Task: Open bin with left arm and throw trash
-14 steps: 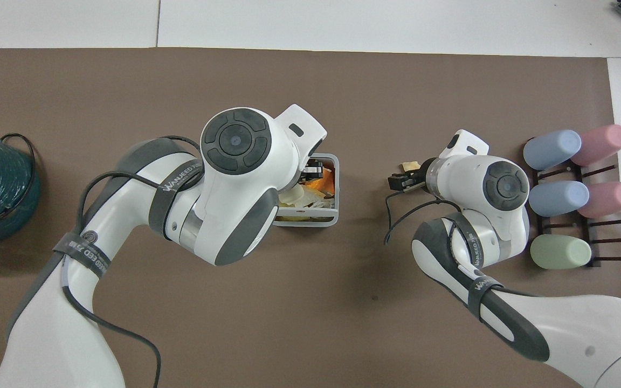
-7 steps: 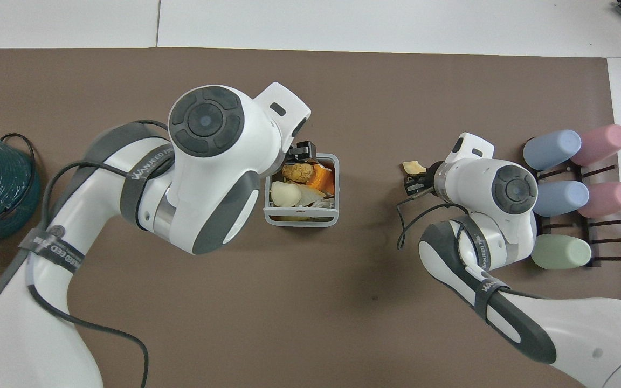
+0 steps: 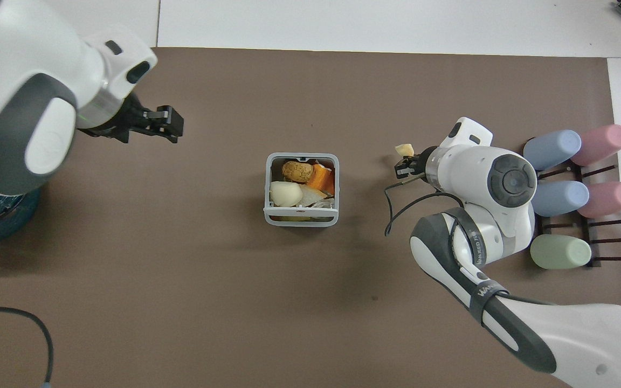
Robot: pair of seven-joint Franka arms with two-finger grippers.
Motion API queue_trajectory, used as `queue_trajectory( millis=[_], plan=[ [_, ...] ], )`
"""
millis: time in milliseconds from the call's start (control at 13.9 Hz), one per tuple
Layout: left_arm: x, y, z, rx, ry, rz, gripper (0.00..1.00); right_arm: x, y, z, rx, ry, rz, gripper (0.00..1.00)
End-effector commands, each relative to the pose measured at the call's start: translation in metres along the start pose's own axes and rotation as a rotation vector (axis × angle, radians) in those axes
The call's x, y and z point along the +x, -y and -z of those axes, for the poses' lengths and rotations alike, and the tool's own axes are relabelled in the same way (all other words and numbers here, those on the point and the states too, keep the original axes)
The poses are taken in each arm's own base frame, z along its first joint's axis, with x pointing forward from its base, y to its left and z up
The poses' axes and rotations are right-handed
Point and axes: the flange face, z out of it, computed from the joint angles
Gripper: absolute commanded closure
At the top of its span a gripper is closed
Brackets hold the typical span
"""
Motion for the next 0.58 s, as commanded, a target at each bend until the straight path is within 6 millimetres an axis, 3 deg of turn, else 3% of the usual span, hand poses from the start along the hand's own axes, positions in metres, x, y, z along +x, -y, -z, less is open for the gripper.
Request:
queue_trajectory(
  millis=[0, 144, 288, 504],
  plan=[
    [-0.019, 0.087, 0.032, 0.007, 0.016, -0.116, 0.15, 0.038, 0.029, 0.042, -0.004, 0.023, -0.045, 1.00],
    [-0.028, 0.128, 0.040, 0.019, 0.025, -0.132, 0.15, 0.055, 0.059, 0.062, 0.013, 0.057, -0.113, 1.00],
    [-0.034, 0.134, 0.050, 0.031, 0.018, -0.124, 0.15, 0.064, 0.096, 0.078, 0.074, 0.043, -0.190, 1.00],
    [-0.043, 0.126, 0.055, 0.047, 0.050, -0.130, 0.14, 0.070, 0.123, 0.086, 0.094, 0.028, -0.247, 1.00]
  ],
)
